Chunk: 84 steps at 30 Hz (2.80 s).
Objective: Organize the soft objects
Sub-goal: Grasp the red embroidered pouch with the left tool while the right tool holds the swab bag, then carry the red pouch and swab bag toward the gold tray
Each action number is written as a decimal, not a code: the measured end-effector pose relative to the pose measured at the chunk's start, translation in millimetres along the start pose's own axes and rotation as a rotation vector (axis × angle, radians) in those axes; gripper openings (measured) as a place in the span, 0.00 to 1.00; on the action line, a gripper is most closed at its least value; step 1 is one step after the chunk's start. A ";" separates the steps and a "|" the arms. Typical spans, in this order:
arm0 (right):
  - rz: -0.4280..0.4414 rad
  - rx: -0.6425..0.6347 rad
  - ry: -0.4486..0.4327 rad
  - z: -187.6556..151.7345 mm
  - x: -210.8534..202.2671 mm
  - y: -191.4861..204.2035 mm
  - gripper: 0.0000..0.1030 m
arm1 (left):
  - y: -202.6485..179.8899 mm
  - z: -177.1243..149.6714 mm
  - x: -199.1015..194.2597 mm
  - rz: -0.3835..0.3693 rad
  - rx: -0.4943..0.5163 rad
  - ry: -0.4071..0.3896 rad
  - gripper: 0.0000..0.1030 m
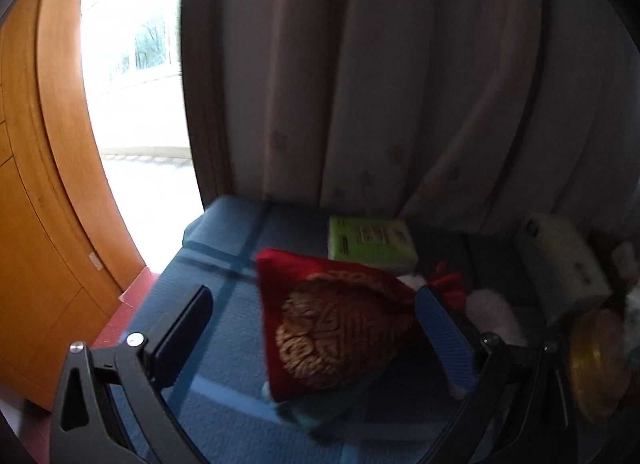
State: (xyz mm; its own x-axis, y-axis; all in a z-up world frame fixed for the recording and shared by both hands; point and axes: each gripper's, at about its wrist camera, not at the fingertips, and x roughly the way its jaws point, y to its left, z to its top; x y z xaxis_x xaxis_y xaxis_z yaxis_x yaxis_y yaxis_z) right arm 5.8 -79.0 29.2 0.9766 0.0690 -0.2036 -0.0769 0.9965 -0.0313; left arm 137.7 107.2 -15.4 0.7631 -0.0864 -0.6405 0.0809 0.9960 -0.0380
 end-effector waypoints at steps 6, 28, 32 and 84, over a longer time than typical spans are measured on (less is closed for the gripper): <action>0.004 0.023 0.039 1.7 1.1 -8.1 0.51 | -5.9 2.4 7.9 -0.079 -0.031 0.031 0.55; 0.013 0.058 0.011 -2.1 -1.5 -12.8 0.51 | -26.6 -26.9 -85.1 -0.022 0.001 -0.403 0.18; 0.009 0.029 -0.009 -3.9 -3.9 -9.9 0.51 | -35.8 -30.7 -84.4 0.026 -0.005 -0.408 0.18; -0.191 0.003 -0.088 -30.2 -99.9 -115.4 0.51 | -139.3 -77.5 -128.4 -0.066 0.057 -0.397 0.18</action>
State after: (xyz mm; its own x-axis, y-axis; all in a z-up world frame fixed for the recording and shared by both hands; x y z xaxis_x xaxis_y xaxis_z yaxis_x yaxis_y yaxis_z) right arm -89.0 -202.3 23.6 0.9871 -0.1179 -0.1080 0.1121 0.9920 -0.0587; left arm -21.2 -18.8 12.7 0.9423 -0.1635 -0.2920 0.1650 0.9861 -0.0195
